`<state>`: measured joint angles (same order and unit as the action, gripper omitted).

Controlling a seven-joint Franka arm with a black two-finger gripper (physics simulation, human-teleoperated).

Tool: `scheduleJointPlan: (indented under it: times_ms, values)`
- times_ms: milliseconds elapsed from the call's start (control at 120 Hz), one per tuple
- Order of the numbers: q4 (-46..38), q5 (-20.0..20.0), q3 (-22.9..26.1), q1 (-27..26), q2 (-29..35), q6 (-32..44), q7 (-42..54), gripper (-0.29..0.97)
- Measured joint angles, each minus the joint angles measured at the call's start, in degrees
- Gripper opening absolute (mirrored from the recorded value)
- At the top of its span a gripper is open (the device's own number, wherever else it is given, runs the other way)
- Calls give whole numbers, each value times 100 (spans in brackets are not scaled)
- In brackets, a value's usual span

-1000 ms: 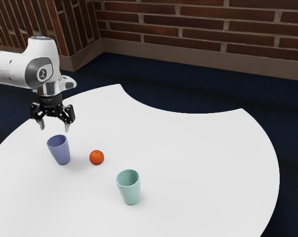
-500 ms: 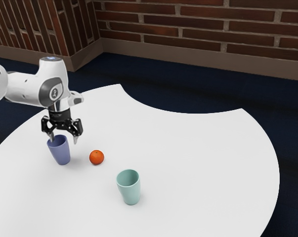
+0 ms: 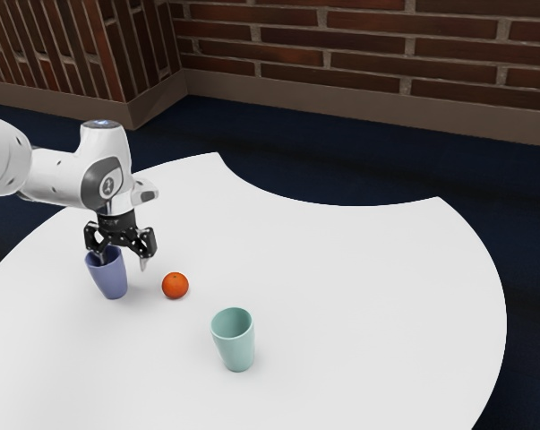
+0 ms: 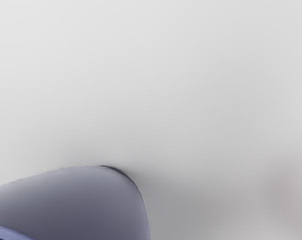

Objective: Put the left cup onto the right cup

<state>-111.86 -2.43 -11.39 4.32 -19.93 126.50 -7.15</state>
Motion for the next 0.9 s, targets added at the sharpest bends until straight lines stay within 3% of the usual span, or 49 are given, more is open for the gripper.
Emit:
scheduleJointPlan:
  times_ms: [150, 300, 733, 900]
  values:
    - [4, 13, -15, 18, -12, 49, -1, 21]
    - [3, 0, -43, 32, -12, 72, 0, 2]
    - [-4, -88, -47, 26, 157, 29, 11, -9]
    - [-180, -166, 58, -30, 832, -94, -22, -10]
